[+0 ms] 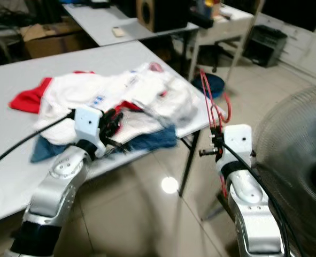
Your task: Hang hanger
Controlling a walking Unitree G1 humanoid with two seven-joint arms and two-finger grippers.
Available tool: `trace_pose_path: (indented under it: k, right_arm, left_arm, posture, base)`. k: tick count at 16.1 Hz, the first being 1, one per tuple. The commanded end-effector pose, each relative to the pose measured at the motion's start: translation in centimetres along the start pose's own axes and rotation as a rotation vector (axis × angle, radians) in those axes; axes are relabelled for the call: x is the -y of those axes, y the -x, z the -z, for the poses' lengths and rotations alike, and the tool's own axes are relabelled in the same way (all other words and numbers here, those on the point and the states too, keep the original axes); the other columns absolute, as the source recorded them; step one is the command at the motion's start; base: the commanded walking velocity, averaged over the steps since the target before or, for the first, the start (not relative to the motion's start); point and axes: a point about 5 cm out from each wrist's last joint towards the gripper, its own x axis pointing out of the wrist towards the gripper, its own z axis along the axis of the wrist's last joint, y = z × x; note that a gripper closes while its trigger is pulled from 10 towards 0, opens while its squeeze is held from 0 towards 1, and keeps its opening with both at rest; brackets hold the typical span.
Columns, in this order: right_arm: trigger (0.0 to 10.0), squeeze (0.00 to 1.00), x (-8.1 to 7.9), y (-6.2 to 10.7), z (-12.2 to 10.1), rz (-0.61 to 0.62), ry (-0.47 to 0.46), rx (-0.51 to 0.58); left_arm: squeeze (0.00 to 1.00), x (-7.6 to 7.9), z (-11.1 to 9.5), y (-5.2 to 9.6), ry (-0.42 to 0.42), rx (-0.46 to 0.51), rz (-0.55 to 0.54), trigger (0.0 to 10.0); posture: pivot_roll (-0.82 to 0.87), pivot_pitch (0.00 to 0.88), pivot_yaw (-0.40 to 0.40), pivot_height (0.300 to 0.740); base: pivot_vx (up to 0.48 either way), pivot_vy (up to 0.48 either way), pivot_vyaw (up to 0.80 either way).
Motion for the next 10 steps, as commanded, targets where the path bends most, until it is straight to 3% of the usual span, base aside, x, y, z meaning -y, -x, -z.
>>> trace_pose_path:
  k: [1, 5, 6, 7, 9, 10]
  right_arm:
    - [10.0, 0.0, -0.2, 0.0, -0.4, -0.003, 0.005, 0.02]
    - [10.0, 0.0, -0.4, 0.2, -0.4, -0.013, -0.01, 0.03]
    - [10.0, 0.0, -0.4, 0.2, -0.5, -0.017, -0.024, 0.039]
    - [10.0, 0.0, -0.4, 0.3, -0.7, -0.038, -0.026, 0.054]
    - [10.0, 0.0, -0.5, 0.3, -1.3, -0.09, -0.027, 0.089]
    - [10.0, 0.0, -0.1, 0.5, -1.3, -0.087, -0.026, 0.09]
  left_arm:
    - [0.0, -0.4, -0.1, 0.1, -0.012, -0.001, -0.013, 10.0]
    - [0.0, -0.6, -0.1, 0.2, -0.02, -0.004, -0.02, 10.0]
    - [0.0, -0.9, -0.1, 0.2, -0.013, 0.006, -0.025, 10.0]
    - [1.0, -1.1, -0.3, 0.3, 0.04, 0.023, -0.021, 10.0]
    - [1.0, -1.6, -0.9, 0.3, -0.011, 0.041, 0.019, 10.0]
    - [1.0, -1.9, -0.3, 0.4, -0.053, -0.005, 0.06, 10.0]
  posture:
    - [-0.09, 0.038, -0.02, 0.74]
    - [-0.08, 0.038, -0.024, 0.74]
    - [-0.08, 0.042, -0.026, 0.74]
    - [-0.07, 0.052, -0.021, 0.74]
    - [-0.07, 0.065, -0.005, 0.74]
    - [-0.08, 0.06, 0.004, 0.74]
  base:
    - [0.379, 0.0, 0.0]
    - [0.368, 0.0, 0.0]
    - [0.0, 0.0, 0.0]
    - [0.0, 0.0, 0.0]
    - [0.0, 0.0, 0.0]
    - [0.0, 0.0, 0.0]
